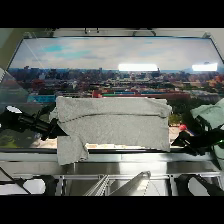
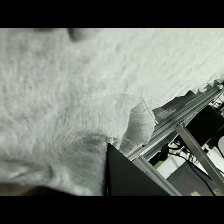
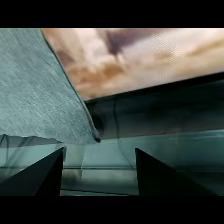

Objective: Fold the shirts.

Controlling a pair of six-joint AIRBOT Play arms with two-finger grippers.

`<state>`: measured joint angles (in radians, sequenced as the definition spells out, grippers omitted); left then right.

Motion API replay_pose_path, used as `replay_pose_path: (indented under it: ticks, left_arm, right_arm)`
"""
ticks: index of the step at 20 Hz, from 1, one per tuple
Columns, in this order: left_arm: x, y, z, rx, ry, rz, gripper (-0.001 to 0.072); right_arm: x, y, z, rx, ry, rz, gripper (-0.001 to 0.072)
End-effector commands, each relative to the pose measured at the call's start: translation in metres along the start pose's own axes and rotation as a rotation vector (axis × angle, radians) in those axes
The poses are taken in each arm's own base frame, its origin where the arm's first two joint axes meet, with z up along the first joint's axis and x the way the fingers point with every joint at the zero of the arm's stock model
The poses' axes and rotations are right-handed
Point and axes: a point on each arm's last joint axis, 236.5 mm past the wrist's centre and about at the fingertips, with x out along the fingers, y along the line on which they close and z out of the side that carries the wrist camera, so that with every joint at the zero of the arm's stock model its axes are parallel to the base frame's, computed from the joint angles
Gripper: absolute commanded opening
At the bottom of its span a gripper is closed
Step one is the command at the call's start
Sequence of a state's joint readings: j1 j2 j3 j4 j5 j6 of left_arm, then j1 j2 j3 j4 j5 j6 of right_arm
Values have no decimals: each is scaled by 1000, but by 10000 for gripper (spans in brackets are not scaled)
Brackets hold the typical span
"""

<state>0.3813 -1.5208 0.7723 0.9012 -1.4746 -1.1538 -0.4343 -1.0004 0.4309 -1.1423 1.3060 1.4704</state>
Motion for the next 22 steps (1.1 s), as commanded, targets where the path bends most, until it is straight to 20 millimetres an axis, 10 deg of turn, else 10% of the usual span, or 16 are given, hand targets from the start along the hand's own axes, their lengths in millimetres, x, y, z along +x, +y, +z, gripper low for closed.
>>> replay_pose_path:
  ticks: [1, 6, 8, 10, 13, 22]
  left_arm:
    - [-5, -6, -2, 25, -11, 1, 19]
    - [-5, -7, -3, 30, -6, -2, 19]
    - [-5, -7, -3, 40, -7, -3, 19]
    - [-5, -7, -3, 39, -7, -4, 20]
    - [-5, -7, -3, 40, -7, -5, 23]
    - [-46, -80, -36, 168, -127, -382, 26]
  right_arm:
    - [27, 0, -13, 76, 27, 54, 501]
    - [44, 38, 8, 17, -9, 261, 488]
    - [47, 43, 14, -34, -29, 291, 250]
    - [46, 43, 15, -43, -33, 293, 241]
    - [41, 46, 18, -59, -52, 295, 16]
    - [-23, 79, -4, -109, -143, 376, 15]
